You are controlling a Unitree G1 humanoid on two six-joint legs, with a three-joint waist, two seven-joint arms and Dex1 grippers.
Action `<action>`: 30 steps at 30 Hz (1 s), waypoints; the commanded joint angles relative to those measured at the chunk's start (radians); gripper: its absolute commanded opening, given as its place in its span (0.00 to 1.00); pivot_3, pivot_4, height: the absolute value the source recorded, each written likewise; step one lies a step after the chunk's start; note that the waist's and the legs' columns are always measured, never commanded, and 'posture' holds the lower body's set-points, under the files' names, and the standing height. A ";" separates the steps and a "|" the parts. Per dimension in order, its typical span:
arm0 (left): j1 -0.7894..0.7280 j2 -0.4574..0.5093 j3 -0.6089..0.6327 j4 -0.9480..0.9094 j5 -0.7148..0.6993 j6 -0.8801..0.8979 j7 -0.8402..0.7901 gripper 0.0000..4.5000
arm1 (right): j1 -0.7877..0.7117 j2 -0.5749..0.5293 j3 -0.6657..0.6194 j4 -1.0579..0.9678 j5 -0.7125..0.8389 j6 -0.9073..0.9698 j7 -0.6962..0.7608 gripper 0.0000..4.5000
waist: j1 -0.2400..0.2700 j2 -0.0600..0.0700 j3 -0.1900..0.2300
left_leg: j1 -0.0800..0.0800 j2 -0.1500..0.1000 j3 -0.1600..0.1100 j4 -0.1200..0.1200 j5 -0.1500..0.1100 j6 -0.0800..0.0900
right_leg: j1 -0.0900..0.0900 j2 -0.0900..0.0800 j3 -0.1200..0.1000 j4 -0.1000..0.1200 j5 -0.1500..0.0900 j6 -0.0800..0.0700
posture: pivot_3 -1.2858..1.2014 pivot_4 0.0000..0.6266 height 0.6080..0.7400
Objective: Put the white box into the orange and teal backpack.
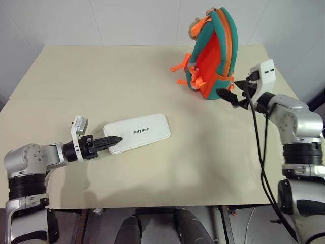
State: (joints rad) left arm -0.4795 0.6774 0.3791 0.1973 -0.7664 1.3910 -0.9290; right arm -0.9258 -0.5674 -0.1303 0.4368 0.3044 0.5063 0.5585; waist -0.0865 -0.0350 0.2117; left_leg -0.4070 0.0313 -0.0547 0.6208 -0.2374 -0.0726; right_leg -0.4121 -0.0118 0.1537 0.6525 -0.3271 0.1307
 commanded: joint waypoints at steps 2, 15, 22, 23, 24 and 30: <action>0.056 -0.032 0.051 -0.102 -0.058 0.015 0.055 0.30 | -0.115 0.054 -0.033 0.177 -0.067 -0.189 -0.132 1.00 | -0.001 0.000 0.000 | 0.000 0.000 0.000 0.000 0.000 0.000 | 0.000 0.000 0.000 0.000 0.000 0.000 | 0.52 0.24 1.00; 0.121 -0.111 0.120 -0.204 -0.155 0.045 0.181 0.30 | -0.327 0.176 -0.032 0.692 -0.159 -0.526 -0.256 0.91 | -0.022 0.000 0.000 | 0.001 0.000 0.000 0.000 0.000 0.000 | 0.001 0.000 0.000 0.001 0.000 0.000 | 0.52 0.24 1.00; 0.148 -0.124 0.139 -0.230 -0.191 0.039 0.219 0.30 | -0.354 0.197 -0.051 0.776 -0.167 -0.607 -0.257 0.40 | -0.037 0.000 0.000 | 0.001 0.000 0.000 0.001 0.000 -0.001 | 0.002 0.001 0.000 0.001 0.000 0.000 | 0.52 0.24 1.00; 0.152 -0.125 0.139 -0.232 -0.194 0.037 0.223 0.30 | -0.356 0.200 -0.053 0.777 -0.166 -0.612 -0.250 0.33 | -0.040 0.000 0.000 | 0.001 0.000 0.000 0.001 0.001 -0.001 | 0.002 0.001 0.000 0.002 0.000 0.000 | 0.52 0.24 1.00; 0.154 -0.125 0.139 -0.233 -0.197 0.034 0.226 0.30 | -0.357 0.203 -0.054 0.777 -0.164 -0.615 -0.237 0.25 | -0.043 0.000 0.000 | 0.001 0.000 0.000 0.001 0.001 -0.001 | 0.002 0.001 0.000 0.002 0.000 0.000 | 0.52 0.24 1.00; 0.134 -0.128 0.113 -0.213 -0.203 0.011 0.236 0.30 | -0.343 0.179 -0.056 0.717 -0.153 -0.595 -0.153 0.01 | -0.052 0.000 0.000 | 0.001 0.000 -0.001 0.001 0.001 -0.001 | 0.002 0.001 -0.001 0.002 0.000 0.000 | 0.52 0.24 1.00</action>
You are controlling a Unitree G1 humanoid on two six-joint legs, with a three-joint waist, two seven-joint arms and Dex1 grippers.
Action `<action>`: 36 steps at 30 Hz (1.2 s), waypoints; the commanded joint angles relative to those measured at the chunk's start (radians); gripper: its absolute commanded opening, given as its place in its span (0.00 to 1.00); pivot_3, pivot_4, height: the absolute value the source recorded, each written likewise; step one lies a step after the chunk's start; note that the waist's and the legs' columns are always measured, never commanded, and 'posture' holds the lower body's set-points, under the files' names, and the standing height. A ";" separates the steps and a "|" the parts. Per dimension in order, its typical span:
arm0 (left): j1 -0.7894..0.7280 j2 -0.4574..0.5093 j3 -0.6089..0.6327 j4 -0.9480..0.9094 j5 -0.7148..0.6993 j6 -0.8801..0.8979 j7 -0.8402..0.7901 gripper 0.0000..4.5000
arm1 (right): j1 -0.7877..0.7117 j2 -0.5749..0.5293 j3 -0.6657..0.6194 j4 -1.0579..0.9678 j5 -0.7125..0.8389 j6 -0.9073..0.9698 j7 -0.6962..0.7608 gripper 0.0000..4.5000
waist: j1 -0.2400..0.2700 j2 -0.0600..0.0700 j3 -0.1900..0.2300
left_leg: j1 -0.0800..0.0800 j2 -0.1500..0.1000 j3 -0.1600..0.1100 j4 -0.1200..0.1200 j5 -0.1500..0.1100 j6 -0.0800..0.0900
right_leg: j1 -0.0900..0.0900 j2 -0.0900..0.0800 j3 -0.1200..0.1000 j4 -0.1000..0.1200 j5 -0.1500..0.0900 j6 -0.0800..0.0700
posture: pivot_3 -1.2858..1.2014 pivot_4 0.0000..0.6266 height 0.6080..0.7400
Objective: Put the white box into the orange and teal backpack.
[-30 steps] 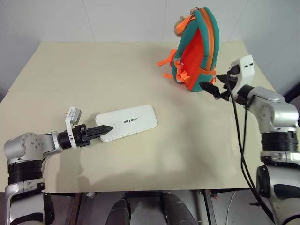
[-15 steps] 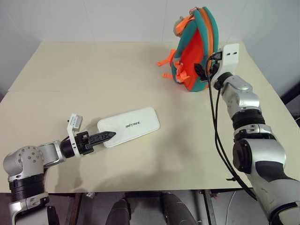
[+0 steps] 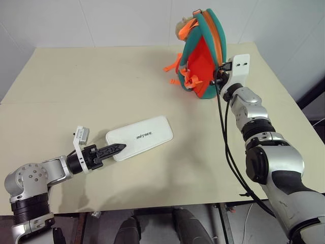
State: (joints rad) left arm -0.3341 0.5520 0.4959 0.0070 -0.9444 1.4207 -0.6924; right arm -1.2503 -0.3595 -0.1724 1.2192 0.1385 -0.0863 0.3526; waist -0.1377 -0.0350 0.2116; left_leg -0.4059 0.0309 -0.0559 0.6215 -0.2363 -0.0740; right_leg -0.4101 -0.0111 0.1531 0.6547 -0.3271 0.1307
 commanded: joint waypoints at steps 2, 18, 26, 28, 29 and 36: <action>-0.015 0.000 -0.016 -0.011 -0.021 -0.032 -0.006 0.30 | 0.009 -0.053 -0.015 -0.123 0.019 0.020 0.085 0.01 | 0.000 0.000 0.000 | 0.000 0.000 0.000 0.000 0.000 0.000 | 0.000 0.000 0.000 0.000 0.000 0.000 | 0.52 0.24 1.00; -0.157 0.003 -0.236 0.207 0.062 -0.154 -0.132 0.30 | 0.839 -0.344 -0.246 -1.533 0.265 0.849 0.114 0.01 | 0.074 0.002 0.000 | 0.000 -0.001 -0.002 -0.001 0.000 0.000 | 0.000 0.000 -0.001 -0.001 -0.002 -0.001 | 0.52 0.24 1.00; -0.236 0.015 -0.313 0.307 0.111 -0.192 -0.208 0.30 | 1.131 -0.387 -0.483 -1.691 0.325 0.944 0.153 0.01 | 0.091 0.001 -0.001 | 0.000 -0.002 -0.001 0.000 0.001 0.001 | 0.002 0.000 0.000 -0.002 -0.001 0.000 | 0.52 0.24 1.00; -0.240 0.017 -0.318 0.314 0.117 -0.196 -0.218 0.30 | 1.167 -0.378 -0.477 -1.675 0.315 0.904 0.157 0.01 | 0.089 0.001 -0.001 | 0.000 -0.002 -0.001 0.000 0.001 0.001 | 0.002 0.000 0.000 -0.002 -0.001 0.000 | 0.52 0.24 1.00; -0.241 0.016 -0.318 0.317 0.120 -0.198 -0.220 0.30 | 1.181 -0.370 -0.465 -1.652 0.302 0.873 0.156 0.01 | 0.087 0.001 -0.001 | 0.000 -0.002 -0.001 0.000 0.001 0.001 | 0.002 0.000 0.000 -0.002 -0.001 0.000 | 0.52 0.24 1.00; -0.228 0.016 -0.309 0.293 0.118 -0.182 -0.219 0.30 | 1.156 -0.366 -0.375 -1.517 0.299 0.774 0.169 0.30 | 0.078 0.000 -0.001 | 0.001 -0.002 -0.001 0.004 0.001 0.001 | 0.004 0.000 0.000 -0.002 0.000 0.001 | 0.52 0.24 1.00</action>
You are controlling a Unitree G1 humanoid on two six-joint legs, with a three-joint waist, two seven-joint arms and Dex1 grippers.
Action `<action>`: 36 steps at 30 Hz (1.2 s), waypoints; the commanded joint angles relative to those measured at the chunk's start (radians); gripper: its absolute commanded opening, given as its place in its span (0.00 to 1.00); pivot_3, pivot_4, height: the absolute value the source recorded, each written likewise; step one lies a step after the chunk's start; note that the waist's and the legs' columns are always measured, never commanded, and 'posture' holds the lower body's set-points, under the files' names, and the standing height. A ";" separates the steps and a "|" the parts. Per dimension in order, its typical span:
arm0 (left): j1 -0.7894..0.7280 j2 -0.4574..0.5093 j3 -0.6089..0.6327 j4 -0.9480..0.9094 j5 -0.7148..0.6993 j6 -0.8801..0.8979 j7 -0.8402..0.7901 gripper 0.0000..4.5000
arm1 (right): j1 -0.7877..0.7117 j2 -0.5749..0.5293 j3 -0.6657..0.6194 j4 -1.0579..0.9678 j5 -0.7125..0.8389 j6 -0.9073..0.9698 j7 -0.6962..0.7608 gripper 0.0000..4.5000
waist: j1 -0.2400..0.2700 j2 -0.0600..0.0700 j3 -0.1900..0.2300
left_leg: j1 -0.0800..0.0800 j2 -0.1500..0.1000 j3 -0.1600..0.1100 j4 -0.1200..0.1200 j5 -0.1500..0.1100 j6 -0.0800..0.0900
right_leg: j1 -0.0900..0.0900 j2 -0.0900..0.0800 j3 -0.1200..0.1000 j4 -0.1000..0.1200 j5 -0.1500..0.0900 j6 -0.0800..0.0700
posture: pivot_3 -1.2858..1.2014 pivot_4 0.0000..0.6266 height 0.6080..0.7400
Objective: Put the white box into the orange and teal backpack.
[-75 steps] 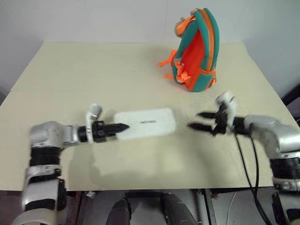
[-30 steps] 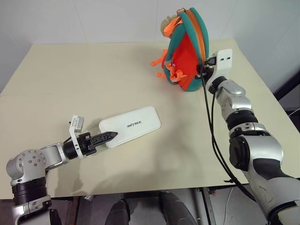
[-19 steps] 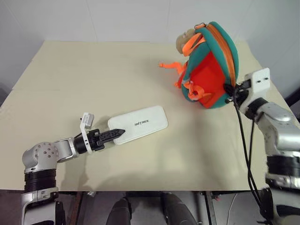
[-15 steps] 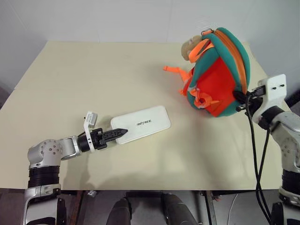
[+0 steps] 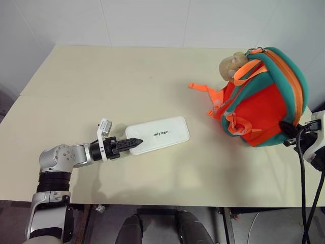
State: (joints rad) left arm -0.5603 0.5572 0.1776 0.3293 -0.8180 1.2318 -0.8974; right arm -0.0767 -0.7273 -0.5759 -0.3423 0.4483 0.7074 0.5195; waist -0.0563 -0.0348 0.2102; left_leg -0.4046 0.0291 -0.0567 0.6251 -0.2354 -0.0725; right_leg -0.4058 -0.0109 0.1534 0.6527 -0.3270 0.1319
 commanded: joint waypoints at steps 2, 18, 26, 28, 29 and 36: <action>0.001 0.013 0.014 -0.036 -0.012 0.014 -0.011 0.30 | -0.037 -0.002 0.041 0.069 -0.041 -0.056 -0.028 0.45 | -0.006 0.000 0.000 | 0.000 0.000 0.001 0.002 0.000 0.000 | 0.000 0.000 0.001 0.000 0.001 0.000 | 0.52 0.24 1.00; -0.086 -0.021 -0.068 0.096 0.057 -0.041 -0.082 0.30 | 0.039 -0.092 -0.291 -0.217 0.180 0.160 -0.013 1.00 | 0.009 0.000 0.000 | -0.001 0.000 0.000 0.000 0.000 0.001 | 0.000 0.000 0.001 -0.001 0.001 0.001 | 0.52 0.24 1.00; -0.140 -0.022 -0.133 0.187 0.122 -0.094 -0.171 0.30 | -0.040 -0.165 -0.425 -0.338 0.648 0.400 -0.089 1.00 | 0.000 0.000 0.000 | 0.000 0.000 0.001 -0.002 0.000 0.001 | 0.000 0.000 0.001 -0.001 0.001 0.000 | 0.52 0.24 1.00; -0.134 -0.015 -0.133 0.186 0.130 -0.095 -0.181 0.30 | -0.051 -0.187 -0.406 -0.326 0.884 0.408 -0.169 1.00 | 0.000 0.000 0.000 | 0.000 0.000 0.000 -0.002 0.000 0.001 | 0.000 0.000 0.001 -0.001 0.001 0.000 | 0.52 0.24 1.00; -0.128 -0.011 -0.131 0.181 0.131 -0.094 -0.183 0.30 | -0.047 -0.193 -0.381 -0.324 0.971 0.394 -0.218 1.00 | 0.000 -0.001 0.000 | 0.000 0.001 0.000 -0.002 0.000 0.001 | 0.000 0.000 0.001 -0.002 0.001 0.000 | 0.52 0.24 1.00; -0.067 0.011 -0.073 0.103 0.108 -0.057 -0.150 0.30 | -0.069 -0.159 -0.060 -0.344 1.041 0.283 -0.415 1.00 | -0.004 -0.001 0.000 | -0.001 0.001 0.001 -0.005 0.000 0.002 | 0.000 0.000 0.001 -0.006 0.001 0.000 | 0.52 0.24 1.00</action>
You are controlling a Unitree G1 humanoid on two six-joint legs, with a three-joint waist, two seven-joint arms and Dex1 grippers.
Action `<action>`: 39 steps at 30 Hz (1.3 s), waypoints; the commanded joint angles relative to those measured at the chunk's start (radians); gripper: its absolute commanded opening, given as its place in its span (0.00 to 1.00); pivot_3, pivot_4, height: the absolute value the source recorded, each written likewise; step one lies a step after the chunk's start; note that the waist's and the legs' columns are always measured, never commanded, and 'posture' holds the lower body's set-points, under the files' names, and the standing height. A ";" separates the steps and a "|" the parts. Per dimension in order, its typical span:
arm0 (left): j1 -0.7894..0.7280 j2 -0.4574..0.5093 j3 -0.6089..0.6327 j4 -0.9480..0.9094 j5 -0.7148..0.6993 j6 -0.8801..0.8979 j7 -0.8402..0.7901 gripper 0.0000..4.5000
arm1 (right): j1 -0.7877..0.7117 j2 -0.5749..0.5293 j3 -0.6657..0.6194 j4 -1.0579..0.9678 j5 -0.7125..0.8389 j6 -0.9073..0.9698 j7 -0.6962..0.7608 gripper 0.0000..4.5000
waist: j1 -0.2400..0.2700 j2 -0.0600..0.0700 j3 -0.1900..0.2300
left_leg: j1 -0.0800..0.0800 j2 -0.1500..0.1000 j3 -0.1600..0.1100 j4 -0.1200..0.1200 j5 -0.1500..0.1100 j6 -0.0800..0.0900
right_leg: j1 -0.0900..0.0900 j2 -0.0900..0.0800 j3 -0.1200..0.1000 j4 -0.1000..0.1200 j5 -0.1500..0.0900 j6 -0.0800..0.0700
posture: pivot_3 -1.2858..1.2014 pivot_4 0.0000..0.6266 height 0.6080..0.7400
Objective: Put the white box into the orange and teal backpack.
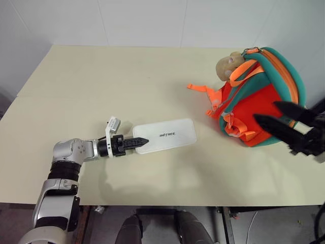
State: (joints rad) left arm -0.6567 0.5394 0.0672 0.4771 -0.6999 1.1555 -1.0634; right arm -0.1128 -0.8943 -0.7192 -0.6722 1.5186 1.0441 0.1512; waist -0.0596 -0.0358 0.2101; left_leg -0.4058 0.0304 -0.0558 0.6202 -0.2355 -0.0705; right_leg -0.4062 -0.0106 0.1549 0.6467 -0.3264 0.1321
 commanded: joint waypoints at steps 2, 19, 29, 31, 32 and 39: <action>0.055 0.034 0.062 -0.076 -0.020 0.033 0.034 0.30 | -0.075 0.018 0.180 0.021 -0.123 -0.080 -0.073 1.00 | -0.001 0.000 0.000 | -0.001 0.000 0.000 -0.001 0.000 0.000 | -0.001 0.000 0.000 0.000 0.000 0.000 | 0.52 0.24 1.00; 0.230 0.033 0.284 -0.340 -0.155 0.149 0.232 0.30 | -0.418 0.340 0.609 0.401 -0.841 -0.341 -0.095 1.00 | -0.001 0.000 0.000 | 0.000 0.001 0.002 -0.005 0.000 -0.001 | -0.005 0.000 0.000 0.001 0.000 -0.002 | 0.52 0.24 1.00; 0.228 0.019 0.284 -0.354 -0.186 0.151 0.274 0.30 | -0.544 0.548 0.610 0.728 -1.126 -0.669 -0.121 0.91 | -0.003 0.000 0.000 | 0.000 0.001 0.002 -0.004 0.001 -0.002 | -0.005 -0.001 0.000 0.003 0.000 -0.002 | 0.52 0.24 1.00; 0.221 0.022 0.284 -0.348 -0.187 0.150 0.275 0.30 | -0.562 0.565 0.607 0.768 -1.152 -0.715 -0.101 0.80 | -0.004 0.000 0.000 | 0.000 0.001 0.002 -0.004 0.001 -0.002 | -0.005 -0.001 -0.001 0.003 0.000 -0.002 | 0.52 0.24 1.00; 0.220 0.024 0.283 -0.347 -0.187 0.149 0.275 0.30 | -0.568 0.574 0.608 0.782 -1.159 -0.734 -0.088 0.72 | -0.004 0.000 0.000 | 0.000 0.001 0.002 -0.004 0.001 -0.002 | -0.005 -0.001 0.000 0.003 0.000 -0.002 | 0.52 0.24 1.00; 0.226 0.041 0.300 -0.349 -0.190 0.144 0.278 0.30 | -0.566 0.606 0.615 0.735 -1.099 -0.743 0.073 0.19 | -0.021 0.000 0.000 | 0.000 0.001 0.001 -0.004 0.001 -0.002 | -0.005 -0.001 -0.001 0.005 0.000 -0.002 | 0.52 0.24 1.00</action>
State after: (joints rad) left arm -0.4275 0.5615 0.3457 0.1502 -0.8752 1.3073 -0.7901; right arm -0.6675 -0.2890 -0.0886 0.1327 0.3798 0.3072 0.1656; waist -0.0805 -0.0361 0.2098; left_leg -0.4056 0.0311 -0.0548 0.6159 -0.2345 -0.0728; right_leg -0.4116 -0.0114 0.1540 0.6523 -0.3261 0.1302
